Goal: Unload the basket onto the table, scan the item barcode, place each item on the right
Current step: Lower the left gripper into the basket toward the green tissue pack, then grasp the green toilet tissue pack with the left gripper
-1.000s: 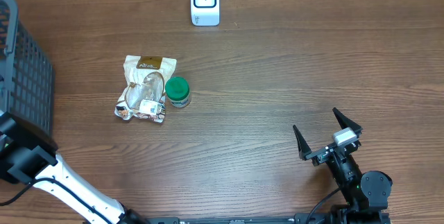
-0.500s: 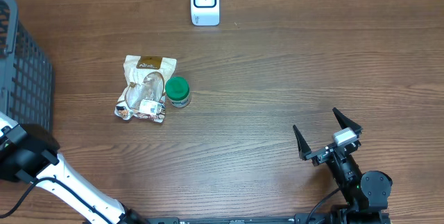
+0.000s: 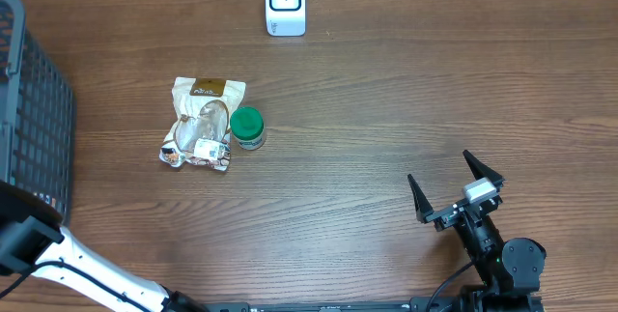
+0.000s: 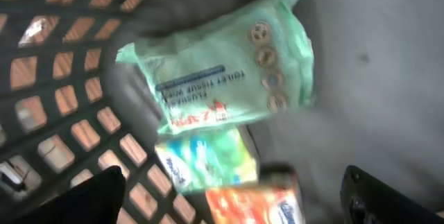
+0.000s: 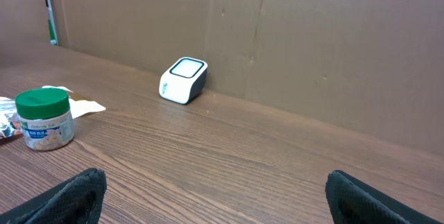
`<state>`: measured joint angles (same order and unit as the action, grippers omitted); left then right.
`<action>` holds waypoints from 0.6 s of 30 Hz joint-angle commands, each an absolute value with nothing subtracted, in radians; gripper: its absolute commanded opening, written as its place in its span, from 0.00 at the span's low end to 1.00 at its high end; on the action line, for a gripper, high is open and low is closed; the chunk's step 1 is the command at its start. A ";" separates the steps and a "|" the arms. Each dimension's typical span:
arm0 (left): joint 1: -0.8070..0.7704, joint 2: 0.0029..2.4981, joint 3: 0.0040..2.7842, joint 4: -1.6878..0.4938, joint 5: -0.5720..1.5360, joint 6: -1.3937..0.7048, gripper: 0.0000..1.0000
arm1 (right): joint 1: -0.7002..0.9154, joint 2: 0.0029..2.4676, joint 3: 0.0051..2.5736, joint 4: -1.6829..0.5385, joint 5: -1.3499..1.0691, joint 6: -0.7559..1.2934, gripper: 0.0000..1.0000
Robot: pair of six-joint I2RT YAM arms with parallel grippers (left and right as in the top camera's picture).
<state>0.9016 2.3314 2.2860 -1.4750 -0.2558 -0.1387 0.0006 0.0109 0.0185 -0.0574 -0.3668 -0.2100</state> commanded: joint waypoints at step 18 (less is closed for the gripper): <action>0.889 2.323 1.848 -1.078 -0.270 -0.021 0.22 | 0.002 0.005 0.008 -0.055 -0.368 -0.205 1.00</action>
